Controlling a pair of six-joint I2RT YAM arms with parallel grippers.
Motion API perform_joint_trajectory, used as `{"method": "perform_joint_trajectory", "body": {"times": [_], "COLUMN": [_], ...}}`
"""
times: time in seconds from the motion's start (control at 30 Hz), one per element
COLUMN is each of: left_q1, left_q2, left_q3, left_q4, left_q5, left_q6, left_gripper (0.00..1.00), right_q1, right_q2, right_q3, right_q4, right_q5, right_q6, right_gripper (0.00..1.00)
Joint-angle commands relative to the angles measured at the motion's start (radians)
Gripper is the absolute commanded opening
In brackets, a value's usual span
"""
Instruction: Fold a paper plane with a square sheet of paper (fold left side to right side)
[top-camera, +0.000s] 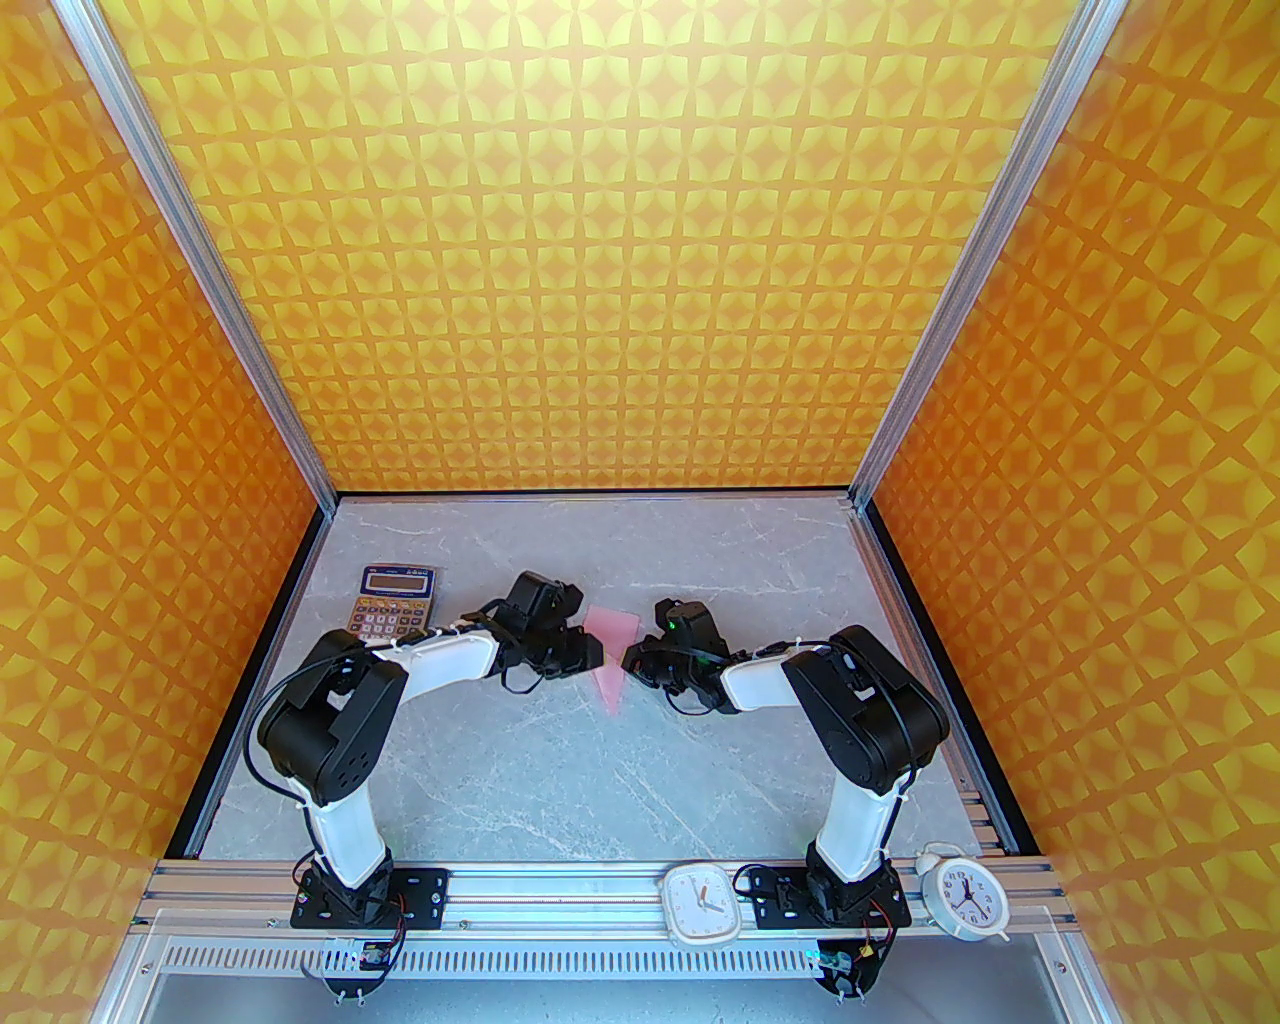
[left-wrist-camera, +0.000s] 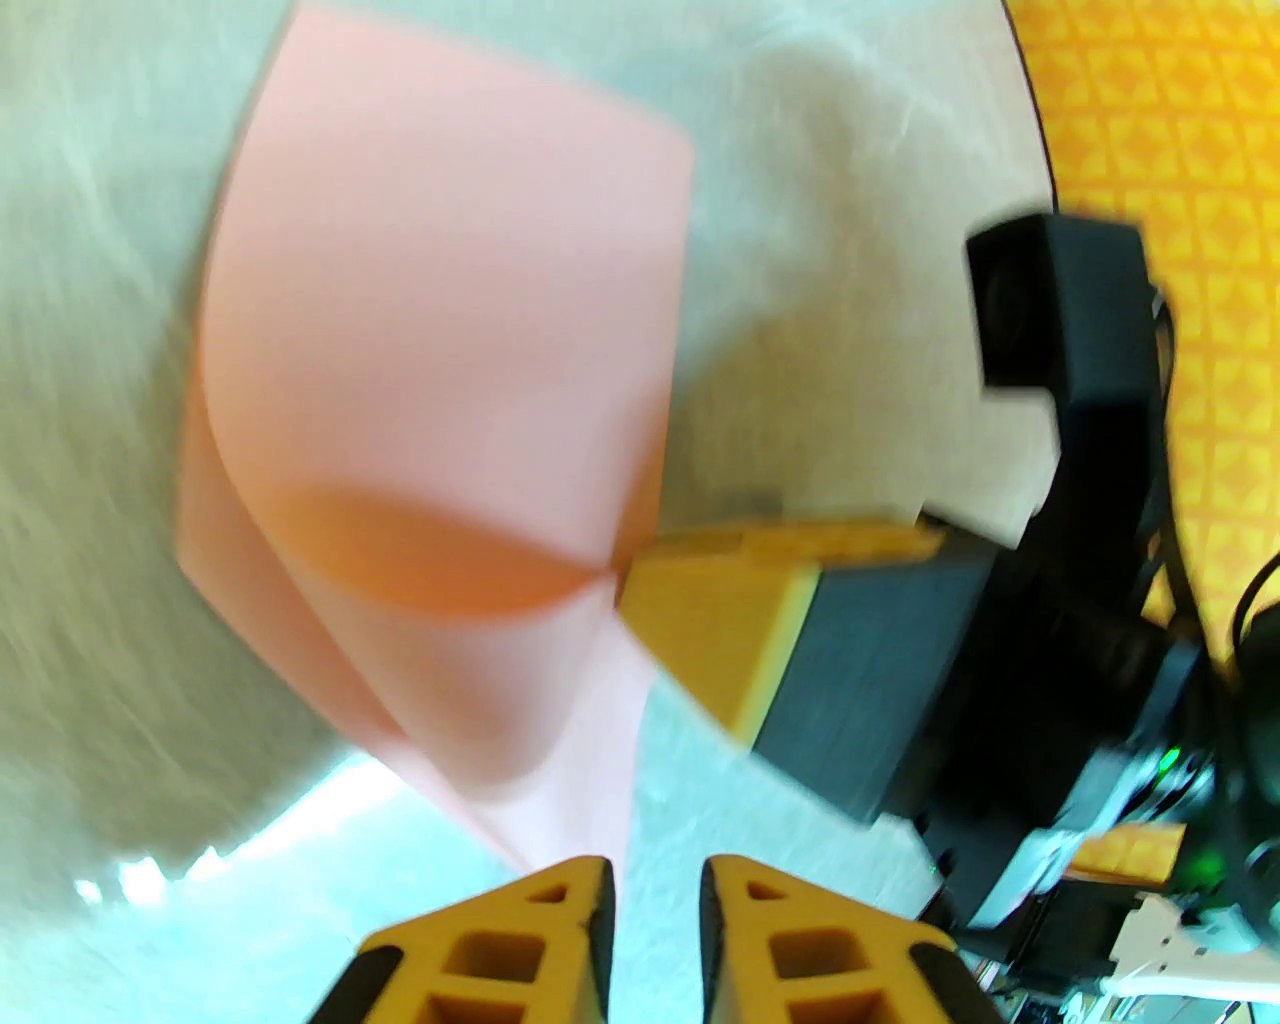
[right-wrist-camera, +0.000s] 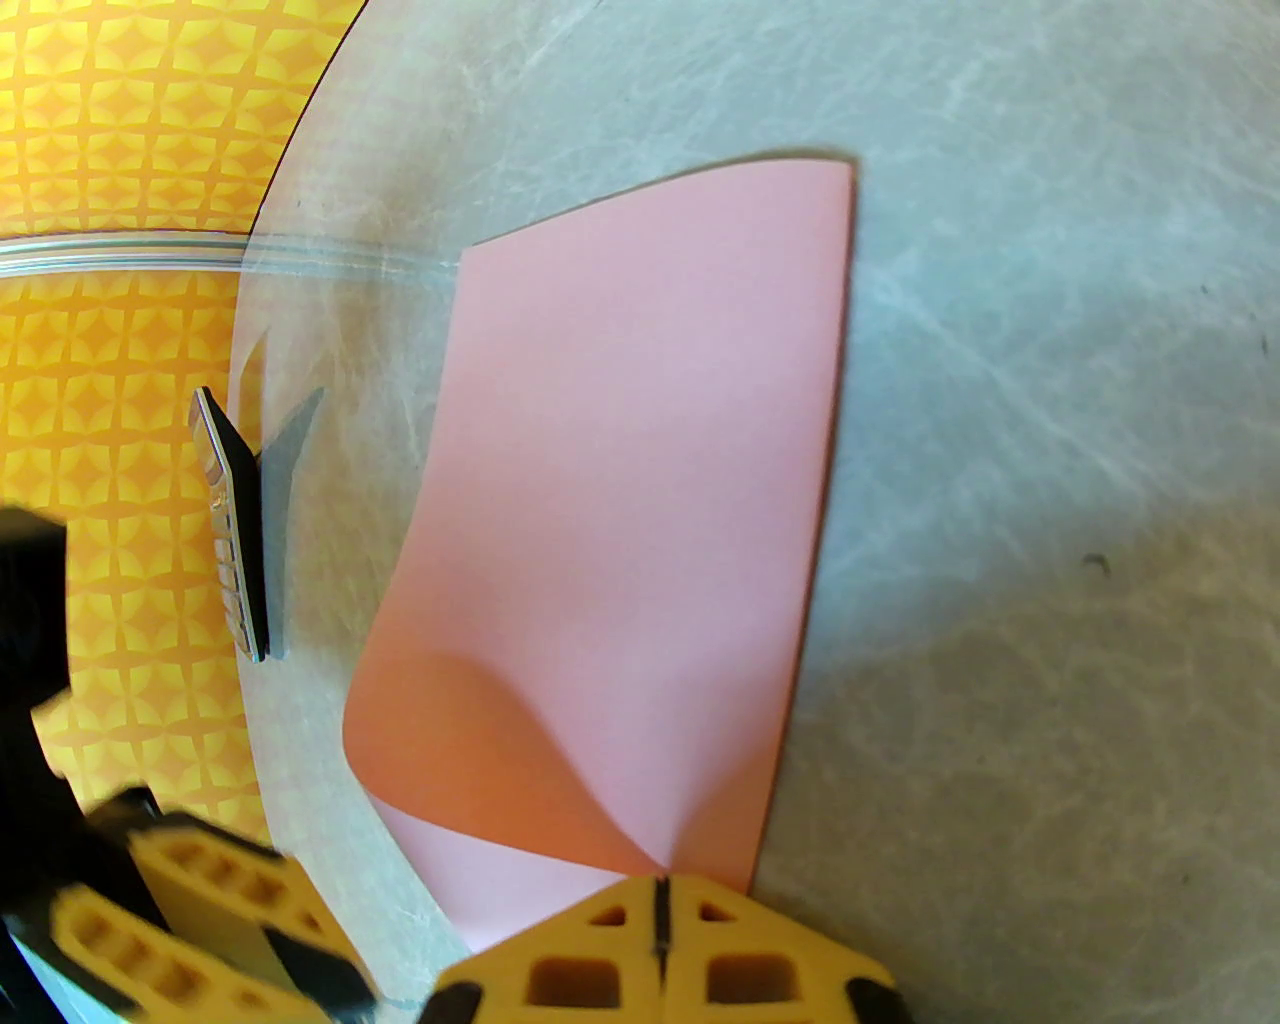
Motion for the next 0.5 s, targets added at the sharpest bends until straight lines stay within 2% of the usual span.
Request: {"method": "perform_joint_trajectory", "body": {"times": [0.0, 0.23, 0.47], "left_q1": [0.001, 0.0, 0.001], "left_q2": [0.059, 0.093, 0.125], "left_q3": [0.041, 0.045, 0.033], "left_q4": [0.015, -0.005, -0.057], "left_q5": [0.006, 0.002, -0.053], "left_q6": [-0.012, -0.004, 0.008], "left_gripper": [0.21, 0.21, 0.2], "right_q1": [-0.001, -0.001, -0.002], "right_q2": [0.042, 0.044, 0.045], "right_q3": [-0.001, -0.002, -0.002], "right_q4": [-0.037, -0.031, -0.028], "right_q5": [0.024, 0.026, 0.026], "right_q6": [-0.018, -0.014, -0.013], "right_gripper": [0.0, 0.0, 0.0]}}
